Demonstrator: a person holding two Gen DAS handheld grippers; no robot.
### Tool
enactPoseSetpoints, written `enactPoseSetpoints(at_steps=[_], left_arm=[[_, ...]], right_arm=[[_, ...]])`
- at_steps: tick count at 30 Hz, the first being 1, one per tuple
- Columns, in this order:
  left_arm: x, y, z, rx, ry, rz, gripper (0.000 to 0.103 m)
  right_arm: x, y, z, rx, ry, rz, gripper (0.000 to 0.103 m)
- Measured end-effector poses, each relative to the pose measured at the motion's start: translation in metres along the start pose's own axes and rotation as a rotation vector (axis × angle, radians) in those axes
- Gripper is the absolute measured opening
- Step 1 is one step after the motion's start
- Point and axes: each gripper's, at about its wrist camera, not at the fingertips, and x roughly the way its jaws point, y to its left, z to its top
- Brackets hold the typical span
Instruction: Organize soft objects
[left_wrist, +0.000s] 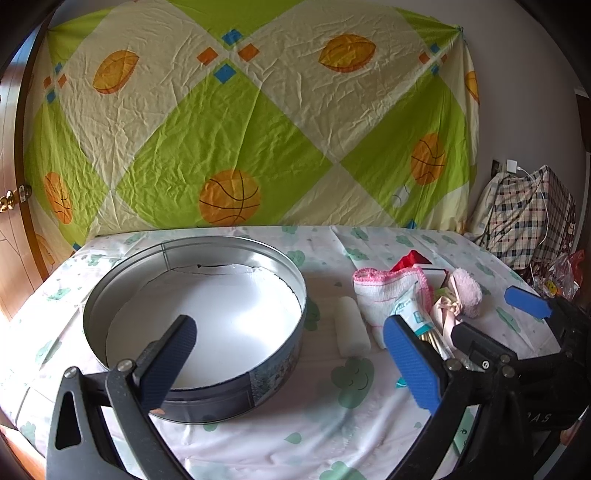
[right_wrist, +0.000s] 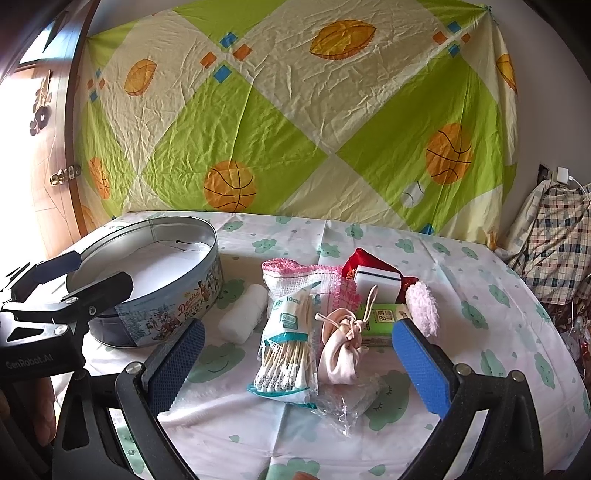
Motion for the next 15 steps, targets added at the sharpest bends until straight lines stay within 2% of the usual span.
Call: enactPoseSetpoints(at_steps=[15], left_arm=[[0.023,-0.019,-0.011,0.032,0.046,-0.002,0.103]], right_arm=[[0.012,-0.018,-0.005,0.043,0.028,0.003,0.102]])
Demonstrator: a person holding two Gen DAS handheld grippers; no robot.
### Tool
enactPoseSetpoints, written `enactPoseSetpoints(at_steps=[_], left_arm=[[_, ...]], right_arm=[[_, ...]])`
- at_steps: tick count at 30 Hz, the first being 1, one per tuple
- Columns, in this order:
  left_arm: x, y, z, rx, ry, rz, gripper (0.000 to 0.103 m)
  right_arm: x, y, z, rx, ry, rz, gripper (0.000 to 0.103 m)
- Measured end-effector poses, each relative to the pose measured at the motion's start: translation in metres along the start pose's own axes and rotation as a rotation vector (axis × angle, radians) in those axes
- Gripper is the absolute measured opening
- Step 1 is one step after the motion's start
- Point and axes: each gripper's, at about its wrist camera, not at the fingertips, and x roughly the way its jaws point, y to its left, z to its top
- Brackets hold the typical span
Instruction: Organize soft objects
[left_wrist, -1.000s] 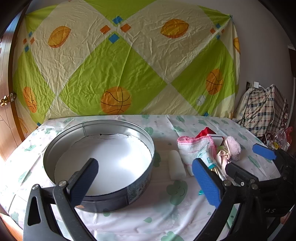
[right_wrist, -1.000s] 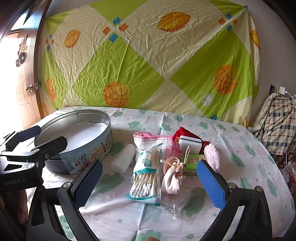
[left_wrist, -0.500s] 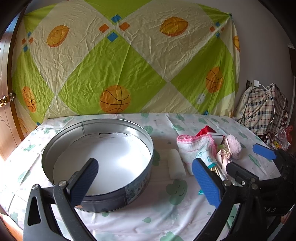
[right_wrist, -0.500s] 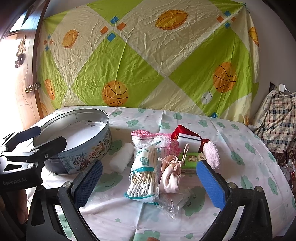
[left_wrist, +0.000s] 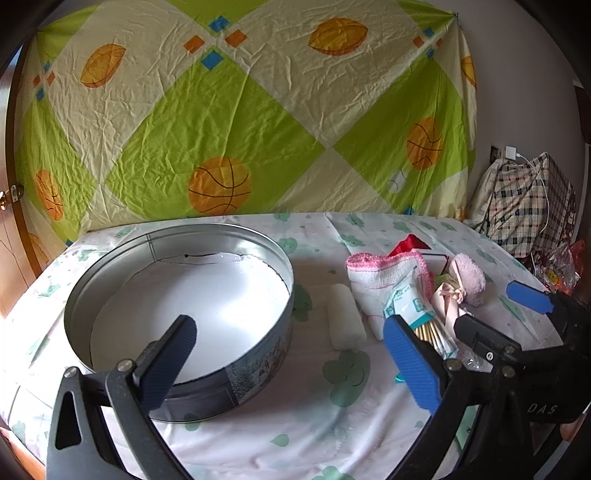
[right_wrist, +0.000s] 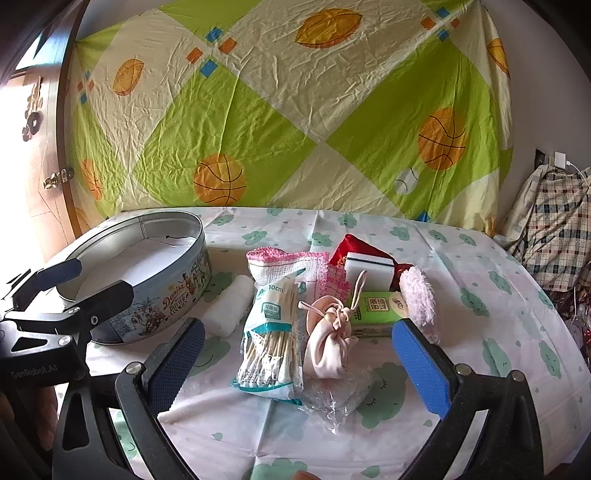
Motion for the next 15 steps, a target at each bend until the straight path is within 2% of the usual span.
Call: enactPoseSetpoints(at_steps=[10,15], left_arm=[[0.024,-0.015,-0.003,0.019,0.04,-0.036,0.103],[0.03,-0.028,0.0,0.038,0.038,-0.058,0.103]], right_arm=[[0.015,-0.034,-0.008,0.099,0.014,-0.016,0.101],[0.026,-0.05,-0.008,0.14,0.04,-0.031,0.082]])
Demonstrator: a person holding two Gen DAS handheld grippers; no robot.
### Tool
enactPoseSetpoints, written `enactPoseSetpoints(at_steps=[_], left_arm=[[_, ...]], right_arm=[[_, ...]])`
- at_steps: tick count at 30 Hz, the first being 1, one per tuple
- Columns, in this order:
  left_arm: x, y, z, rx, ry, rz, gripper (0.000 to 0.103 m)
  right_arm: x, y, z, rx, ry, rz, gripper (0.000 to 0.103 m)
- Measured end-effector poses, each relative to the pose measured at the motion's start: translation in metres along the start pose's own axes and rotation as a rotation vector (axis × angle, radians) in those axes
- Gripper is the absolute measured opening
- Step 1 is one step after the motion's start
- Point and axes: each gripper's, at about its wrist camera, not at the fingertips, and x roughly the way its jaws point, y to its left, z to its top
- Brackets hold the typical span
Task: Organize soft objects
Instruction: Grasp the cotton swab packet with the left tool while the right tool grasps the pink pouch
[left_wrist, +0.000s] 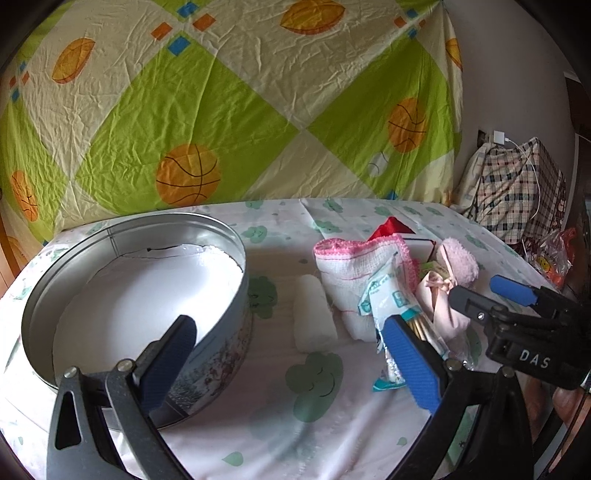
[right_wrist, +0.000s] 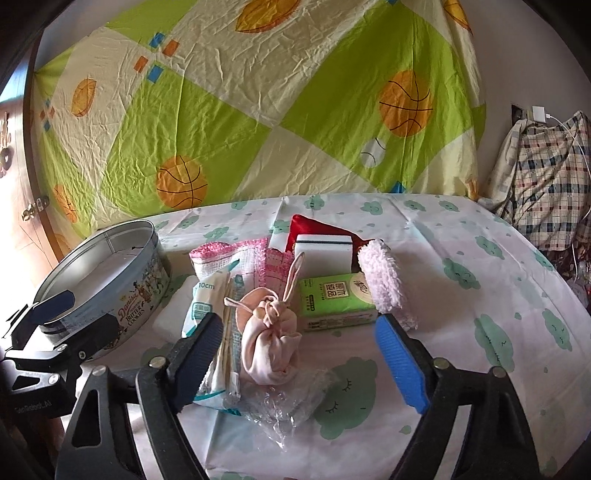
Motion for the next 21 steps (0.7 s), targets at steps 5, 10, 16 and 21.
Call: enactPoseSetpoints(at_steps=[5,10,16,21], left_arm=[[0.01,-0.007,0.004,0.005,0.015,-0.017,0.103],[0.02,-0.021,0.006,0.028,0.034,-0.041,0.102],[0.03,-0.038,0.006,0.067,0.068,-0.071,0.098],[0.037,-0.05,0.009,0.082,0.085,-0.098,0.09]], right_arm=[[0.014,-0.005,0.001,0.004,0.05,0.006,0.079],[0.029,-0.005,-0.001,-0.01,0.109,0.033,0.063],[0.039,-0.01,-0.009,0.008,0.149,0.106,0.023],[0.025,-0.018,-0.002,0.024,0.074,0.072,0.021]])
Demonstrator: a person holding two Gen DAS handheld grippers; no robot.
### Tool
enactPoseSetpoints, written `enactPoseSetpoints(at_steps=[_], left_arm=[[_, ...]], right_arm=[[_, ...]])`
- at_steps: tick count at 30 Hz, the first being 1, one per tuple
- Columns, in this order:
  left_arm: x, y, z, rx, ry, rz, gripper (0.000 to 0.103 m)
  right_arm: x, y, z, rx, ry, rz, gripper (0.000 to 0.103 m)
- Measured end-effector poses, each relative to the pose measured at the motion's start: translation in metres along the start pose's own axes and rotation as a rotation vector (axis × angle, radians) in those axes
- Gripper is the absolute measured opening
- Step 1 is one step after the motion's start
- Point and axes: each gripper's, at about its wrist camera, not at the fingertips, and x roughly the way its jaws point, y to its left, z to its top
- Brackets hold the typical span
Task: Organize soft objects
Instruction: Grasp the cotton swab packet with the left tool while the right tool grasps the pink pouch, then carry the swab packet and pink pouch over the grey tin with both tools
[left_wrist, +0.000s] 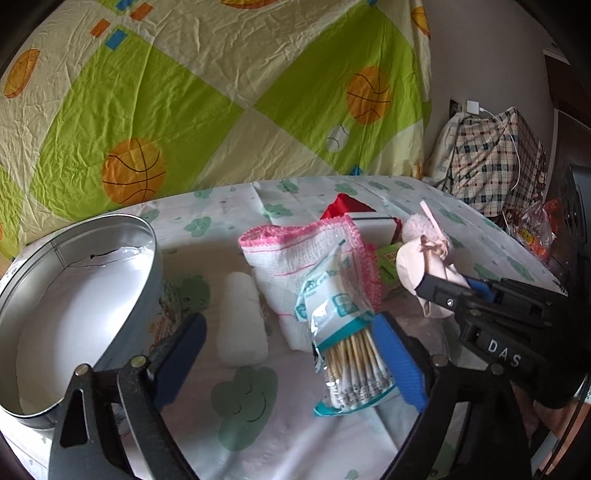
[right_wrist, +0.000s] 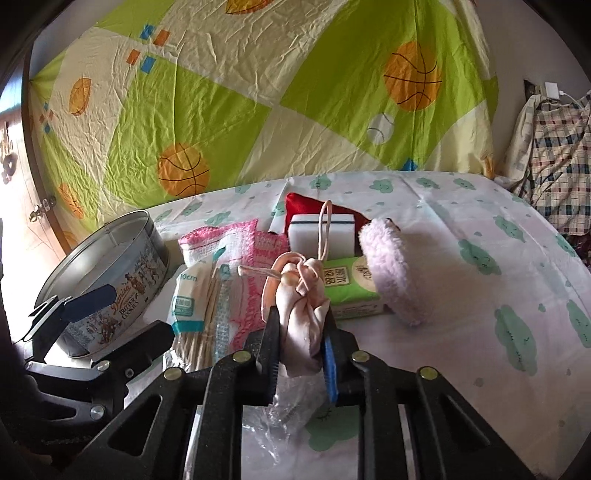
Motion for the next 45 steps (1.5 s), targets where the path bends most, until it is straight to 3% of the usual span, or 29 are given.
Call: enactPoseSetpoints(at_steps=[8,9,10,14,15,16,24,35,45], left_arm=[[0.023,-0.019,0.006,0.026,0.077,-0.053,0.071],[0.025,-0.019,0.006,0.025,0.088,-0.057,0.065],[0.027,-0.02,0.006,0.023,0.096,-0.066,0.053],[0.025,-0.016,0.005,0.0,0.09,-0.104,0.041],[0.023,-0.015,0.005,-0.002,0.085,-0.112,0.028],[0.023,-0.014,0.005,-0.003,0.082,-0.114,0.024],[0.013,-0.006,0.004,-0.014,0.044,-0.124,0.023],[-0.011,0.018,0.002,-0.039,-0.082,-0.045,0.023],[-0.028,0.046,-0.003,-0.085,-0.174,0.017,0.023]], right_arm=[[0.003,-0.012,-0.001,0.039,0.003,-0.015,0.021],[0.002,-0.013,-0.001,0.042,-0.001,-0.012,0.021],[0.002,-0.013,-0.001,0.046,-0.003,-0.01,0.021],[0.001,-0.015,-0.002,0.052,-0.011,0.009,0.021],[0.0,-0.016,-0.002,0.053,-0.017,0.014,0.021],[-0.002,-0.016,-0.002,0.055,-0.026,0.02,0.021],[-0.02,-0.013,-0.006,0.055,-0.136,0.049,0.021],[-0.04,0.003,0.007,0.012,-0.279,0.037,0.021],[-0.028,0.013,0.014,-0.01,-0.295,0.025,0.021]])
